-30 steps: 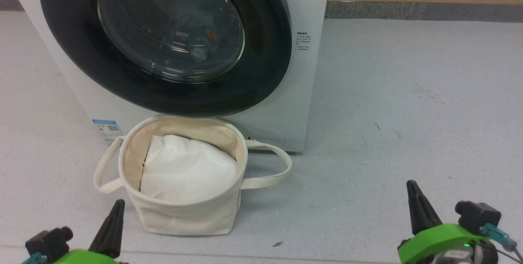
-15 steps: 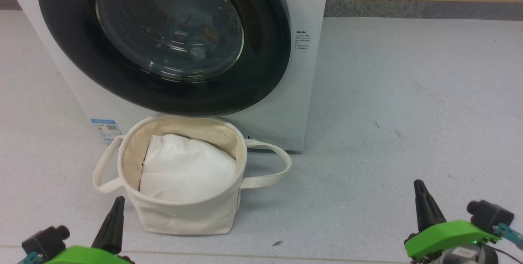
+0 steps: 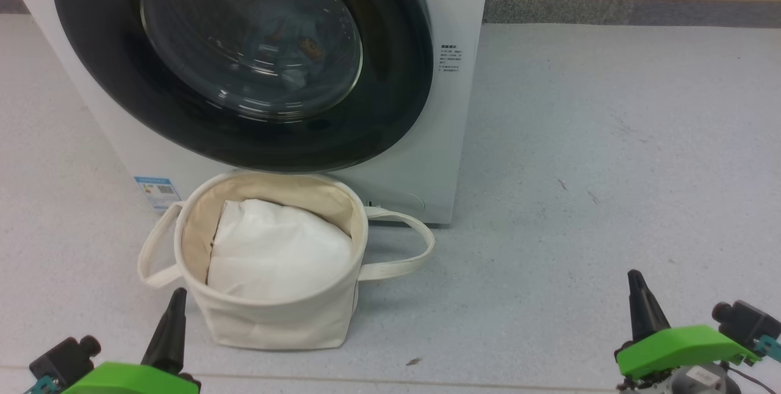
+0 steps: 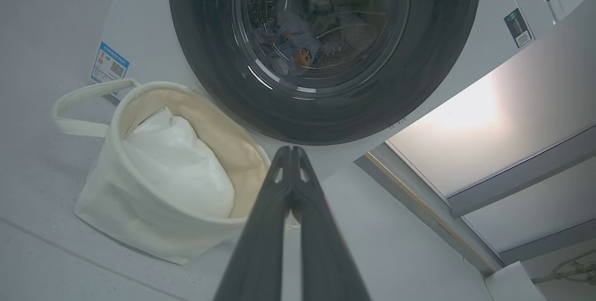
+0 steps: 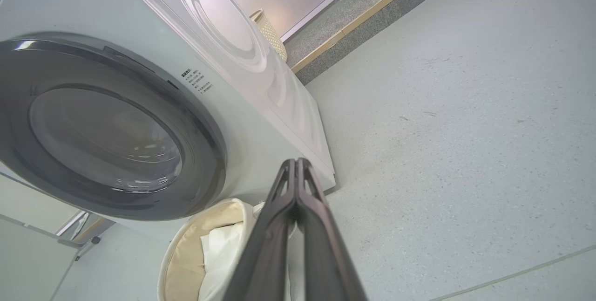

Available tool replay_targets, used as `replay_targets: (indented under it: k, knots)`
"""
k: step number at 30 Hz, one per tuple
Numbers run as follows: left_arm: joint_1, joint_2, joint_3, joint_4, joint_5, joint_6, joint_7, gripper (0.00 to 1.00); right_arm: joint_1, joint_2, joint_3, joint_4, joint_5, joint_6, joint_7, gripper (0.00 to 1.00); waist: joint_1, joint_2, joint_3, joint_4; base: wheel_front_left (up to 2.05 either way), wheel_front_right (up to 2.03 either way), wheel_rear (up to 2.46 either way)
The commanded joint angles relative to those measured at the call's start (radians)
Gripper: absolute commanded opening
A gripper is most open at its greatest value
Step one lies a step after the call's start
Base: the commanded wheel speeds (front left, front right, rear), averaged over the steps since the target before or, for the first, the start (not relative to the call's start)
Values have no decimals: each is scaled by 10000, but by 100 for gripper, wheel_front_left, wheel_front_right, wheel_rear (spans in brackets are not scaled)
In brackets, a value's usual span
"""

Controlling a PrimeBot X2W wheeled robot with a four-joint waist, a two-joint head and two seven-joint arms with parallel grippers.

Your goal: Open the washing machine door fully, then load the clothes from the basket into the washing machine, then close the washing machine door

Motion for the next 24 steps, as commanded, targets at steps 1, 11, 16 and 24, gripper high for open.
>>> replay_targets:
  k: [1,11,16,24]
  knots:
    - [-368,74,307,-396,-185,-23,62,0,-478,26,-77,-380,227,-1,74,0,0,0,3,-1,0,0,0]
    - [-324,-186,569,-569,-1017,-29,380,0,-481,123,-311,-456,1284,-2,391,0,0,0,33,-22,0,0,0]
    - [-304,-304,688,-647,-1393,-32,524,0,-482,167,-417,-490,1761,-2,535,0,0,0,46,-31,0,0,0]
    - [-272,-494,879,-773,-1999,-37,756,0,-484,238,-588,-545,2529,-2,766,0,0,0,68,-46,0,0,0]
